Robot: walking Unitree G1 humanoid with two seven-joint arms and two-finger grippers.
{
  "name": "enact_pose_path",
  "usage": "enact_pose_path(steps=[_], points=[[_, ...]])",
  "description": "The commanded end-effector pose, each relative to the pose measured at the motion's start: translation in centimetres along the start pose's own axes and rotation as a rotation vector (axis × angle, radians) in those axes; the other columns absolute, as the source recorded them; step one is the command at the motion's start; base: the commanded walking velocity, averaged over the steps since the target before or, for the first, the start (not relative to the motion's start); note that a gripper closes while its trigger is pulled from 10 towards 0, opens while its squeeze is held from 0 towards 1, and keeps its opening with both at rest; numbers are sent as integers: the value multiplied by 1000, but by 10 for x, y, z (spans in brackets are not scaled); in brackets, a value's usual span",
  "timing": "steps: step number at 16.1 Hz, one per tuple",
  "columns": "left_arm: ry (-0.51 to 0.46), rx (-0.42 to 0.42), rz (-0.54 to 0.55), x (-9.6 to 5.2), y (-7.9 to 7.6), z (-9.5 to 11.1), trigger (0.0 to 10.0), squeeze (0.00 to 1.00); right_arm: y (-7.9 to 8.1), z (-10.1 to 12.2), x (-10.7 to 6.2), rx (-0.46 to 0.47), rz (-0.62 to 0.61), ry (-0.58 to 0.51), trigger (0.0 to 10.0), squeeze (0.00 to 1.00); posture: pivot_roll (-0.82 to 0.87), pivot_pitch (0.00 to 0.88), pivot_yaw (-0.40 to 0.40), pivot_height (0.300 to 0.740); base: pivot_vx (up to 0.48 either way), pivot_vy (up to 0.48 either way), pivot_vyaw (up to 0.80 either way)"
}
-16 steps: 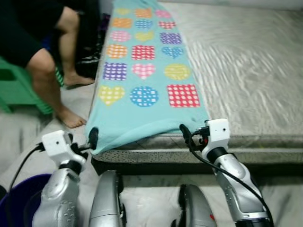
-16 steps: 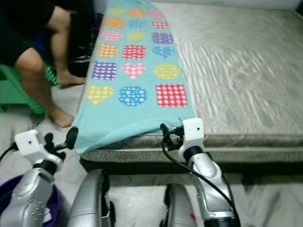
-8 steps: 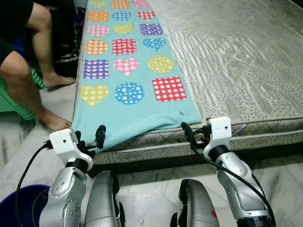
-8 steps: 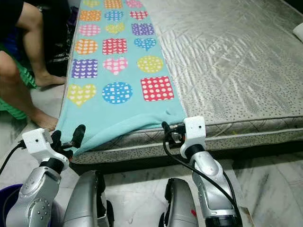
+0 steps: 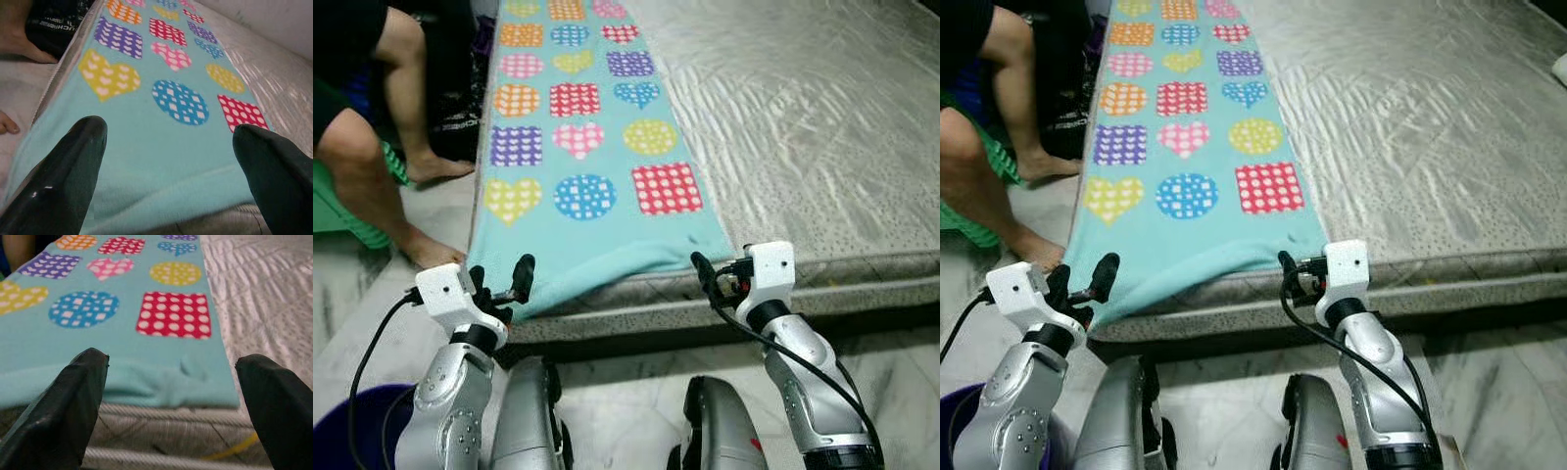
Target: Clean up the room
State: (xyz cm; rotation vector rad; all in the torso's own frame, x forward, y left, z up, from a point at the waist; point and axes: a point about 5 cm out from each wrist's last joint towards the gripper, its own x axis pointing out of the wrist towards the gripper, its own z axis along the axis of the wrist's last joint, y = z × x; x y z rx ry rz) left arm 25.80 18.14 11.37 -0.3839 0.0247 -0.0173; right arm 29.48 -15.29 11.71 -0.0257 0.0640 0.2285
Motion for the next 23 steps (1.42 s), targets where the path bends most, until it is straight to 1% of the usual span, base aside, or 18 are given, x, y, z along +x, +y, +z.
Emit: enact_pose_path(steps=[1,7,9,10,15,17,19,21,23], points=[[-15,4,-11,-1,-1,3,10000,0,0,0,1,7,-5,-3,10000,0,-26,194,-29,566,292,0,0],[-12,-3,-14,-1,-2,3,10000,0,-1,0,2,4,-7,-5,10000,0,-25,194,-27,566,290,0,0],[-13,-10,-3,0,-2,3,10000,0,-1,0,2,2,-8,-6,10000,0,-26,194,-27,566,0,0,0],[3,-23,28,0,0,1,10000,0,-1,0,2,-1,-10,-5,10000,0,-26,194,-27,566,0,0,0],[9,-23,34,1,1,0,10000,0,-2,-2,1,-7,-10,1,10000,0,-25,198,-28,566,0,0,0],[9,-23,38,0,-1,0,10000,0,0,-3,-1,-6,3,-1,10000,0,-22,206,-34,531,0,0,0],[7,-24,43,0,-1,1,10000,0,0,-4,-2,-10,6,9,10000,0,-19,215,-39,506,0,0,0],[0,-29,42,0,-2,2,10000,0,-4,-3,1,-19,4,12,10000,0,-15,223,-43,506,0,0,0],[-14,-29,18,0,-5,4,10000,0,-9,-1,5,-26,-7,12,10000,0,-11,227,-43,506,0,0,0]])
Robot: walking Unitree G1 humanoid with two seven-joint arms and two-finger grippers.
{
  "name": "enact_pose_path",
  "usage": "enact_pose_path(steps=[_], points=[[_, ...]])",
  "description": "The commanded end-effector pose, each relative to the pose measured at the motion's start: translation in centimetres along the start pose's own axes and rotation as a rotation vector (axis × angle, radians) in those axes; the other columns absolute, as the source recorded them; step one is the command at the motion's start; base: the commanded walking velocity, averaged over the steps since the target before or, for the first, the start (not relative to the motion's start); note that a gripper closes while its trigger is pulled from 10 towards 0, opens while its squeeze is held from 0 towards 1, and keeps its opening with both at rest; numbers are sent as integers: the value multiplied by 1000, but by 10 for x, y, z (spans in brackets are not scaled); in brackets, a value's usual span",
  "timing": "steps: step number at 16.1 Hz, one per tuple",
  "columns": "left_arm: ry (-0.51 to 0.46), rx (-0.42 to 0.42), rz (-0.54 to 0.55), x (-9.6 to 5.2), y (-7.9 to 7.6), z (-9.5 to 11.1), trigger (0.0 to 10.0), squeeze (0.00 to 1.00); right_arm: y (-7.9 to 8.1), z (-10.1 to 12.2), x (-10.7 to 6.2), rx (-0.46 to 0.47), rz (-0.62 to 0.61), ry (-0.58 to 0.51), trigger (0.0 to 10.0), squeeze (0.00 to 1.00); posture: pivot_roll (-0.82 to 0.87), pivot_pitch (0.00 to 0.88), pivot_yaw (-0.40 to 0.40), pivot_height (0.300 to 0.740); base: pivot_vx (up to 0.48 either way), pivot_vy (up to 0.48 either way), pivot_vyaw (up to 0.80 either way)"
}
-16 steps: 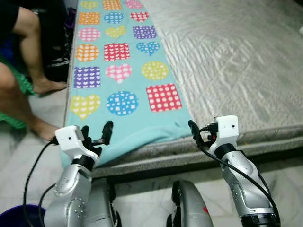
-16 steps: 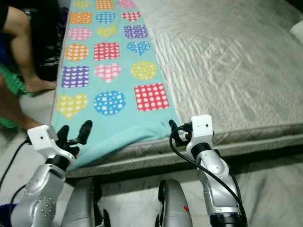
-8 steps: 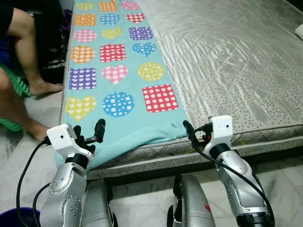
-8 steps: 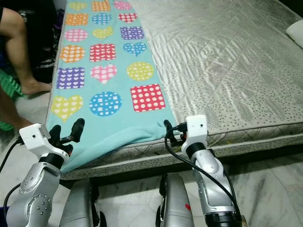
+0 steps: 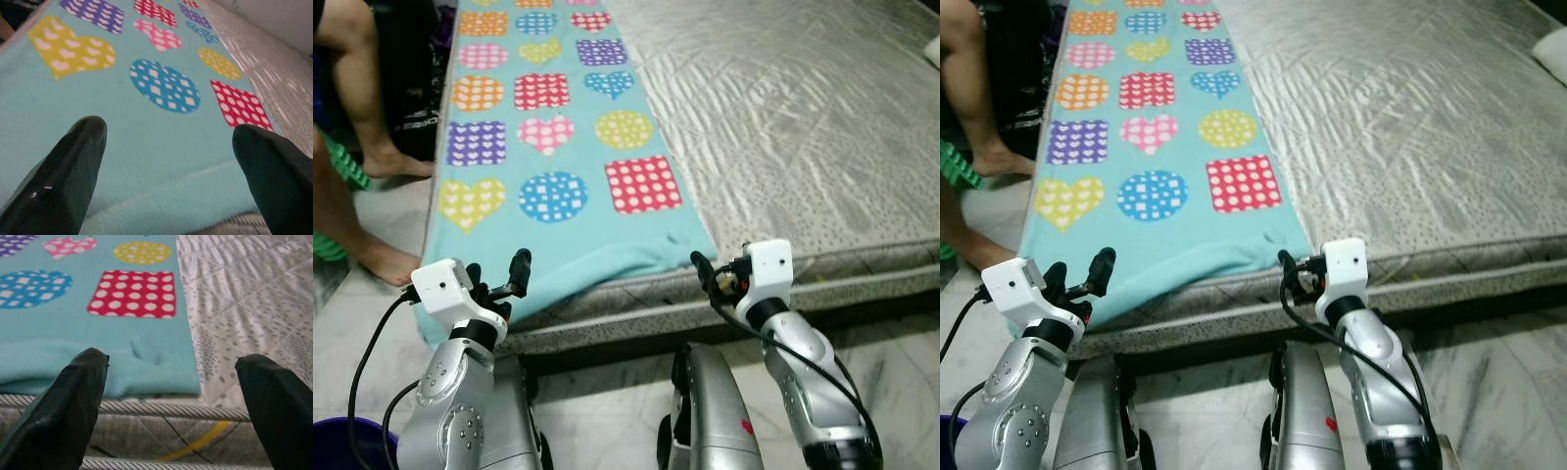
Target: Clean up the room
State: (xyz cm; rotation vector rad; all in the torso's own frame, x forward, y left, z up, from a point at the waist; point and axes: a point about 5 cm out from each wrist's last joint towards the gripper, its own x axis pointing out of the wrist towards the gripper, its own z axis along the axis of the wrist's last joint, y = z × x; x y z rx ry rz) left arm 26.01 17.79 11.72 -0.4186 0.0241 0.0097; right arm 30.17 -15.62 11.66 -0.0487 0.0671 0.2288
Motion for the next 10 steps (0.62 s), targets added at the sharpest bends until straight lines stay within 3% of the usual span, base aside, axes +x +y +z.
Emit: enact_pose_path(steps=[1,8,10], points=[[-17,2,-24,-3,-2,3,10000,0,-7,-1,0,-6,-15,7,10000,0,-9,228,-44,506,0,0,0],[-14,-1,-43,-1,-6,3,10000,0,-11,1,4,-10,-29,1,10000,0,-12,228,-35,506,300,0,0],[-16,-1,-33,1,-5,3,10000,0,-12,2,5,-11,-33,-2,10000,0,-15,228,-34,506,0,0,0]])
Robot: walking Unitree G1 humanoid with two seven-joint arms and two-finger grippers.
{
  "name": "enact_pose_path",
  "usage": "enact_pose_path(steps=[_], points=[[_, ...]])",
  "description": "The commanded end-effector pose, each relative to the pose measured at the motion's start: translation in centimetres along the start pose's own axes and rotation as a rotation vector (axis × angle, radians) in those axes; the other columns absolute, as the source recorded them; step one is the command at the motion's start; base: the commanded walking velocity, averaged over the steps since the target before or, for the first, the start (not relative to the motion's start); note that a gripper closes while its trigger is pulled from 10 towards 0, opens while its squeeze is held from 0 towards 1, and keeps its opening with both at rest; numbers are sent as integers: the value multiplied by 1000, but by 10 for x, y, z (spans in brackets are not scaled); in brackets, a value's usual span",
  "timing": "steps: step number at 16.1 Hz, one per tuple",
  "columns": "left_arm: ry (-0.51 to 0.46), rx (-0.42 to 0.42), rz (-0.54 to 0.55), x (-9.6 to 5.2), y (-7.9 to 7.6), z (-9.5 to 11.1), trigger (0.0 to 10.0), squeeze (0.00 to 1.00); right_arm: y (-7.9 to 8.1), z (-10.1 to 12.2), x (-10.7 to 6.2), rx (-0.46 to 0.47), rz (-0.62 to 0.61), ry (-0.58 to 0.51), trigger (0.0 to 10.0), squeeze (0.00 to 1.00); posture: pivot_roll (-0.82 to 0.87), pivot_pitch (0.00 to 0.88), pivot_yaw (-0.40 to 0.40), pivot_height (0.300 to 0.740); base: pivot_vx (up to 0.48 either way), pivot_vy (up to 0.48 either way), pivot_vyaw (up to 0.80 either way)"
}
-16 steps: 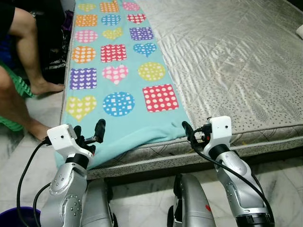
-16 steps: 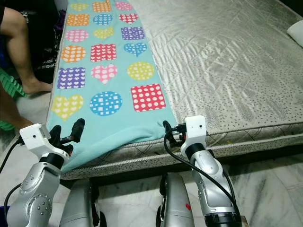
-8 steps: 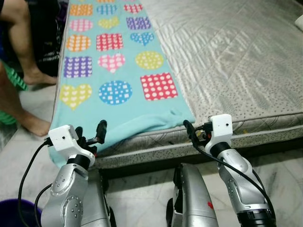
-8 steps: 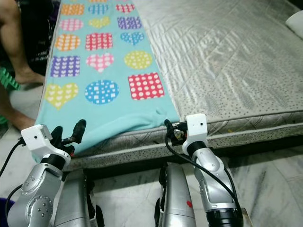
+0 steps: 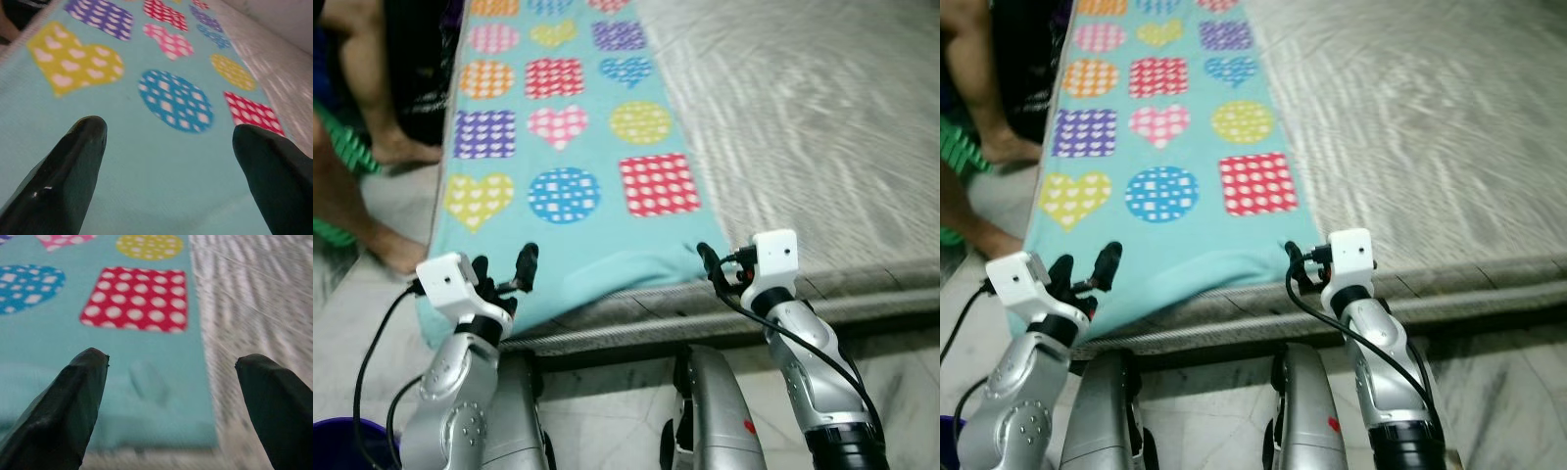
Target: Clean up the room
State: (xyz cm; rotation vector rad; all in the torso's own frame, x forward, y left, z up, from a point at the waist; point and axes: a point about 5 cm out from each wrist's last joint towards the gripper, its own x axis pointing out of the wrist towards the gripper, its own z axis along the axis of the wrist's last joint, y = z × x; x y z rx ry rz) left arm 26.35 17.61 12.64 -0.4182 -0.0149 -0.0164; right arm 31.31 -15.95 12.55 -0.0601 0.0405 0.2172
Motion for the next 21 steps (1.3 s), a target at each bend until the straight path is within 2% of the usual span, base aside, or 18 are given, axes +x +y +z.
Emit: enact_pose_path(steps=[1,8,10,13,15,16,17,19,21], points=[[29,0,18,-2,1,-6,10000,0,-6,-7,-4,1,-22,21,10000,0,-14,228,-34,506,0,0,0],[37,1,38,-3,4,-7,10000,0,-14,-5,4,-24,-22,32,10000,0,-5,231,-43,506,0,0,0],[43,6,45,-4,4,-7,10000,0,-5,-3,10,5,58,43,10000,0,1,233,-47,506,0,0,0],[56,18,54,-9,6,-6,10000,0,27,-8,17,30,274,106,10000,0,24,239,-49,506,0,0,0],[59,21,58,-11,8,-6,10000,0,42,-9,23,31,289,122,10000,0,35,241,-51,506,0,0,0],[59,23,60,-11,8,-5,10000,0,56,-8,27,31,295,123,10000,0,42,239,-53,506,0,0,0],[57,25,60,-10,7,-4,10000,0,63,-8,29,30,287,126,10000,0,47,237,-53,506,0,0,0],[54,26,59,-10,6,-3,10000,0,74,-7,32,23,259,120,10000,0,56,233,-54,506,0,0,0],[57,27,57,-9,6,-3,10000,0,78,-5,37,16,223,113,10000,0,61,229,-50,506,0,0,0]])
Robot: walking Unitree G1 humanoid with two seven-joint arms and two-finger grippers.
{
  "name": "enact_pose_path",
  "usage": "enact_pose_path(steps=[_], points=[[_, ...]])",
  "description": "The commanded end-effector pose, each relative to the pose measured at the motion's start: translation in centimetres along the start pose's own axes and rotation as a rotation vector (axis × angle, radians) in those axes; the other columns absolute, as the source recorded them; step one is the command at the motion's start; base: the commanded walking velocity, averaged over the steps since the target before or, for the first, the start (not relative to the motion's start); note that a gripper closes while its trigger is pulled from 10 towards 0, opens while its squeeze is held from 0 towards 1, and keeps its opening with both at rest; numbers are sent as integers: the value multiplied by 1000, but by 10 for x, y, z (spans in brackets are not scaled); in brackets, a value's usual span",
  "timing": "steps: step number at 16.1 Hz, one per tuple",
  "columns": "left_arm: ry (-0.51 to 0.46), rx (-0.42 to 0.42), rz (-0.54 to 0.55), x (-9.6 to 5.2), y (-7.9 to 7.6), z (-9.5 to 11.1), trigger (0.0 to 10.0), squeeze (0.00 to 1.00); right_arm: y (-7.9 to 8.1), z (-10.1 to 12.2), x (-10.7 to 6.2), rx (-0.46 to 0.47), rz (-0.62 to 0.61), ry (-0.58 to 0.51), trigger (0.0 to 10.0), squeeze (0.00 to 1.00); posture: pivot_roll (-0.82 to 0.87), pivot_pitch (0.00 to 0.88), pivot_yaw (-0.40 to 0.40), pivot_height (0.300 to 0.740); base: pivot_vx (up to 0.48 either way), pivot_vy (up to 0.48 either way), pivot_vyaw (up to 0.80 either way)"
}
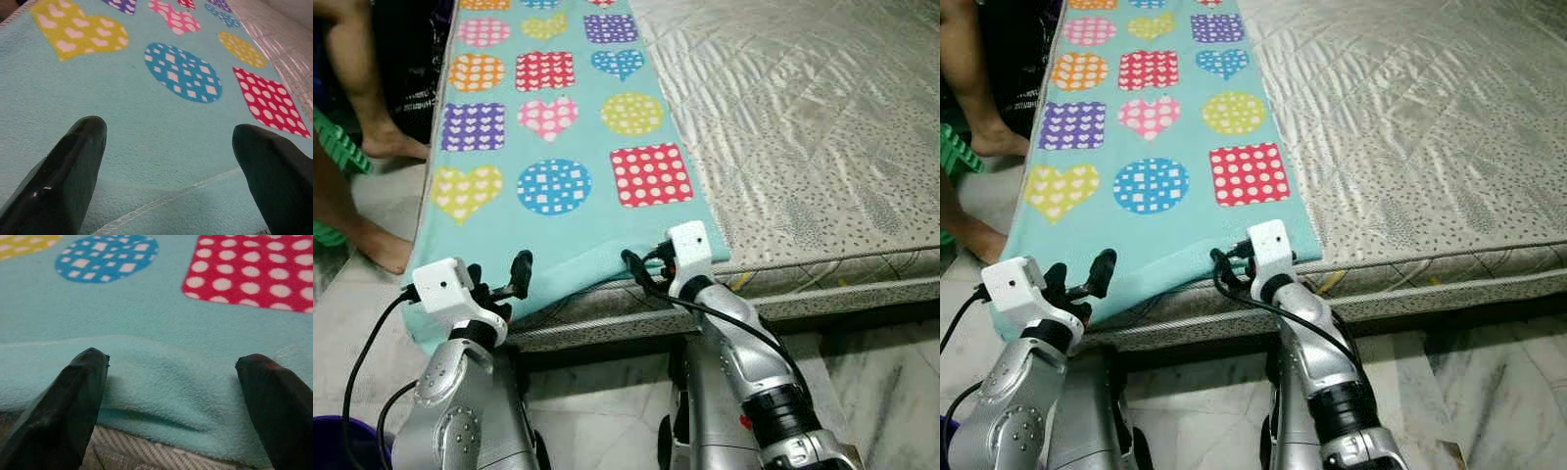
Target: Clean up the room
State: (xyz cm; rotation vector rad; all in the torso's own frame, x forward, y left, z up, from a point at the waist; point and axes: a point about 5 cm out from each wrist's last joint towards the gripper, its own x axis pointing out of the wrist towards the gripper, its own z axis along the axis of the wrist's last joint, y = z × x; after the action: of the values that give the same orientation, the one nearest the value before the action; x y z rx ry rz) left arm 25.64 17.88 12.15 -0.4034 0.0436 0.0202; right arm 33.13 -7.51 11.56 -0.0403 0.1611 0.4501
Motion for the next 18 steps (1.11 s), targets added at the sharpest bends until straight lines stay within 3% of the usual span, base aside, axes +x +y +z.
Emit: enact_pose_path(steps=[1,9,12,13,14,15,16,18], points=[[9,13,8,-2,2,0,10000,0,-2,1,3,-19,-42,1,10000,0,61,228,-49,506,0,0,0],[10,14,3,0,-1,1,10000,0,-33,2,22,-108,-233,60,10000,0,69,223,-45,506,0,0,0],[7,15,1,1,-2,2,10000,0,-37,2,27,-132,-261,90,10000,0,77,220,-50,506,0,0,0],[6,15,3,1,-1,3,10000,0,-37,2,28,-140,-253,94,8980,0,78,221,-53,506,0,0,0],[6,15,5,1,-1,3,10000,0,-36,1,28,-140,-249,95,3569,0,78,221,-53,506,0,0,0],[7,15,6,1,0,2,10000,0,-36,0,28,-142,-245,95,3569,0,77,221,-53,506,0,0,0],[9,15,8,0,0,2,10000,0,-36,-3,28,-142,-237,99,510,0,77,221,-52,506,0,0,0],[14,15,7,1,0,1,10000,0,-36,-9,26,-144,-235,113,0,0,74,218,-47,506,0,0,0]])
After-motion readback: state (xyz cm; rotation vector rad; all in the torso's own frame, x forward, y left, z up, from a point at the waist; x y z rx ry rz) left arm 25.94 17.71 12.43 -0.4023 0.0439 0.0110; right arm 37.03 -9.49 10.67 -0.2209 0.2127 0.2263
